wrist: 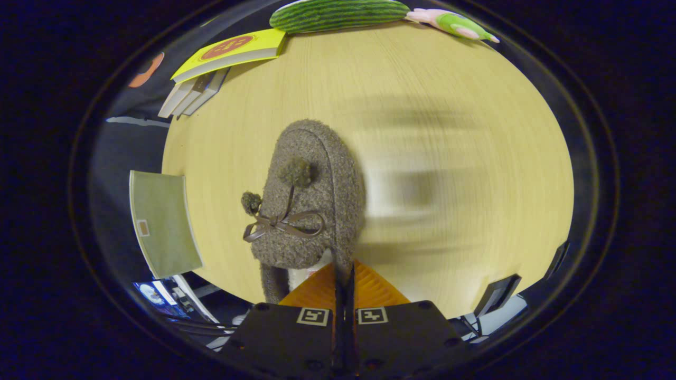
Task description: Open the storage box then place both shoes into the box .Put the left shoe in first, then the right shoe, with the right side of both shoes facing outward in a uniform manner.
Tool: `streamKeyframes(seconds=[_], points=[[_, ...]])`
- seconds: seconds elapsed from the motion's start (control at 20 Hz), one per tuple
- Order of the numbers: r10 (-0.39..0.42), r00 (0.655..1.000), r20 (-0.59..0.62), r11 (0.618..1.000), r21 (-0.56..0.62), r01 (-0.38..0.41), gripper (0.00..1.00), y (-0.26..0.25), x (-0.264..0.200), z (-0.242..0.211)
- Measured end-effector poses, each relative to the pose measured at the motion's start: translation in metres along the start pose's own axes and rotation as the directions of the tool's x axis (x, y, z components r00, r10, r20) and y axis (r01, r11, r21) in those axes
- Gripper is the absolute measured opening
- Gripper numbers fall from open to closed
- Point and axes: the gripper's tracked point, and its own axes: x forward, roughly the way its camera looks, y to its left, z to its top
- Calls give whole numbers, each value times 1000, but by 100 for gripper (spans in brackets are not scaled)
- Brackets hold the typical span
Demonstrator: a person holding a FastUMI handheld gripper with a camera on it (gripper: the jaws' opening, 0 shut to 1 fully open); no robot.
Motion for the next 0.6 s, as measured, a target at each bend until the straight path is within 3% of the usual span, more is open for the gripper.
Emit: streamKeyframes(seconds=[0.3,0.6], points=[[69,997,28,995,66,-70,6,79,-37,-26],[171,980,101,985,-14,-170,6,220,-100,-47]])
